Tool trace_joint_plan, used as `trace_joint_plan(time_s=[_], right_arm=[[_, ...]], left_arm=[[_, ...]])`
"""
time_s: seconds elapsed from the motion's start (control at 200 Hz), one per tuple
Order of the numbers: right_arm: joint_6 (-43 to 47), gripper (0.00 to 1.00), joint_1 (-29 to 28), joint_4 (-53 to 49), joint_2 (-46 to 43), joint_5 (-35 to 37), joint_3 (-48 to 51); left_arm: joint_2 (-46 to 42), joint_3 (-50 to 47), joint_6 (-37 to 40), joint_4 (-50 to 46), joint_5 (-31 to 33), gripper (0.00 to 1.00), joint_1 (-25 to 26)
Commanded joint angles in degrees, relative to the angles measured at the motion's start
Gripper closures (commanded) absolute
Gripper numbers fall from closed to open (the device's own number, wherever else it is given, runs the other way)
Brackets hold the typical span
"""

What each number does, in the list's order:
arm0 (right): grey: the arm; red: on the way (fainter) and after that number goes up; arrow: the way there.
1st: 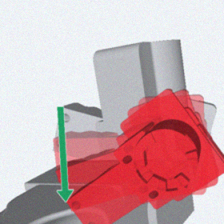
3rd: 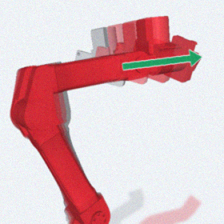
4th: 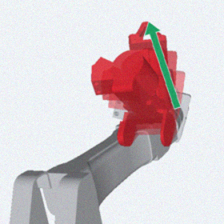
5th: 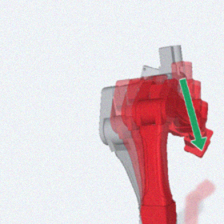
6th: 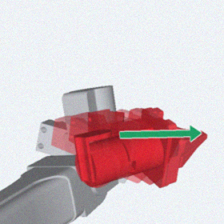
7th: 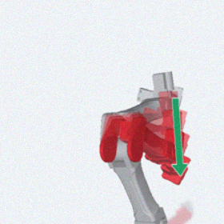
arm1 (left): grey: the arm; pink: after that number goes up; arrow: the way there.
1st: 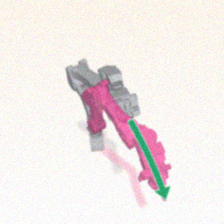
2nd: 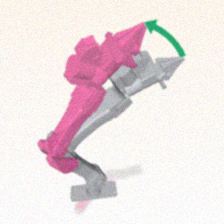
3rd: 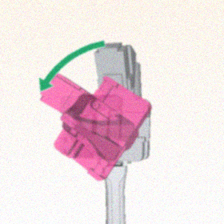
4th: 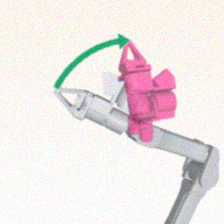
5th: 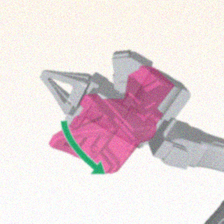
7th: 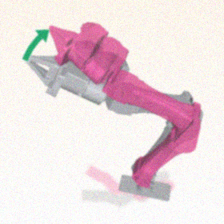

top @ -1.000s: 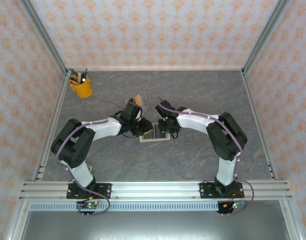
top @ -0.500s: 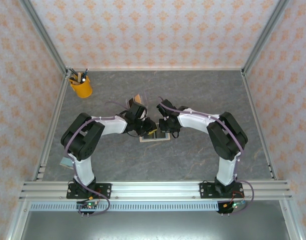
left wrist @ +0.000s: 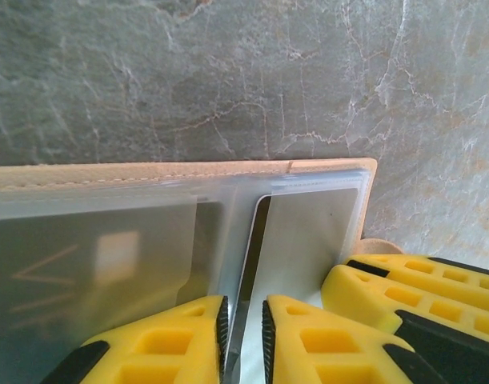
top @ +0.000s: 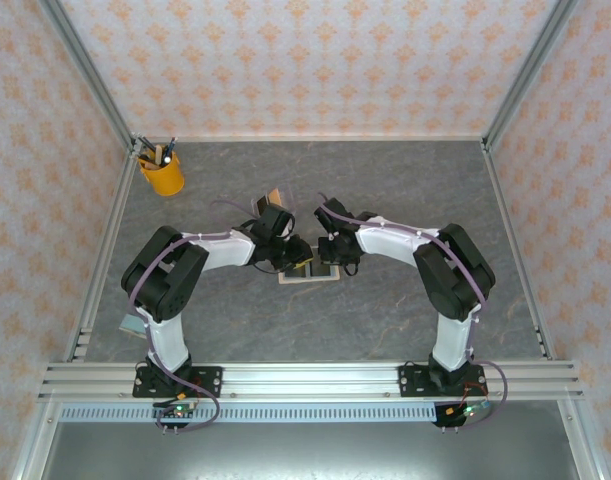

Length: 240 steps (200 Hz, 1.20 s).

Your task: Take the credit cards out of the card holder

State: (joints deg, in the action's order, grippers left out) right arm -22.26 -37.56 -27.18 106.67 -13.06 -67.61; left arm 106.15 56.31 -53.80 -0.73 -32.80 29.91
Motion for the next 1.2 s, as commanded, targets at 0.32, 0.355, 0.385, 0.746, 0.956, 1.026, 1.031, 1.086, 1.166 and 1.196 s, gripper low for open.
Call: trace_joint_plan(time_s=[0.32,0.355,0.385,0.746,0.956,1.026,1.031,1.086,1.166,1.196], right_arm=[[-0.5,0.83,1.2,-0.3,2.7,-2.6,2.6],[-0.6,0.83,1.3,-0.2,2.7,-2.9,2.7],[-0.5,0.83,1.3,0.0,2.7,-3.2,2.7],[-0.9,0.84,2.3,2.0,3.1,-7.1,3.6],[-1.2,0.84,2.4,1.6,3.5,-6.7,3.6],[-1.3,0.84,2.4,1.5,3.6,-6.5,3.6],[-1.3,0.84,2.4,1.4,3.6,-6.5,3.6],[-1.3,0.84,2.4,1.3,3.8,-6.4,3.5],[-1.4,0.84,2.5,1.0,3.9,-6.2,3.4],[-1.5,0.84,2.4,0.9,4.0,-6.0,3.3]], left_arm=[[4.5,2.9,3.6,-6.3,1.4,0.71,0.8],[4.6,2.9,3.7,-6.2,1.3,0.71,0.8],[4.7,3.0,3.7,-6.1,1.1,0.7,0.8],[3.9,2.4,3.5,-2.6,-2.4,0.67,0.7],[1.5,0.4,3.6,2.5,-5.4,0.67,0.3],[1.1,-0.1,3.9,3.9,-6.4,0.68,0.2],[1.1,-0.1,3.9,3.9,-6.4,0.68,0.2],[0.5,-0.1,5.0,3.0,-5.6,0.68,0.3],[-0.5,0.1,6.8,0.4,-3.7,0.68,0.3],[-0.8,0.3,7.5,-0.9,-2.7,0.68,0.3]])
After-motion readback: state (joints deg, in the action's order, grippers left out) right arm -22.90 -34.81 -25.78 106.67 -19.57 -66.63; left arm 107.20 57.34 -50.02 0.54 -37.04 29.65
